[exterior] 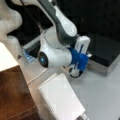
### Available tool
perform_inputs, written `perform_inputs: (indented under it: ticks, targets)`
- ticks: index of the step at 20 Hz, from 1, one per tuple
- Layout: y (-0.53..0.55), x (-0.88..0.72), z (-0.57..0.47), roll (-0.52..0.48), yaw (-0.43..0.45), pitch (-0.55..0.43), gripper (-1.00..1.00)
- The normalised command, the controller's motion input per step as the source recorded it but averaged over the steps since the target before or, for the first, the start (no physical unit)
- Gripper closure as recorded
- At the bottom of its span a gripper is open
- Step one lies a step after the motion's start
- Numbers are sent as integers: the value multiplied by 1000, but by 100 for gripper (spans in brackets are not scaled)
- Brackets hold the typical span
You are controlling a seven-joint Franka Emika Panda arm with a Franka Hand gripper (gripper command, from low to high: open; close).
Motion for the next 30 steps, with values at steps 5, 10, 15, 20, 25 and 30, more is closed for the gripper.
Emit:
perform_inputs:
  ticks: [5, 10, 15, 20, 25, 30]
  targets:
    - [249, 114, 390, -84, -47, 56, 100]
    - [357, 85, 509, -141, 45, 50, 100]
    - [399, 113, 468, -144, 97, 47, 100]
    - [399, 155, 460, -115, 113, 77, 100]
    - [361, 142, 461, -113, 144, 84, 100]
    - [265, 84, 351, -148, 192, 44, 100]
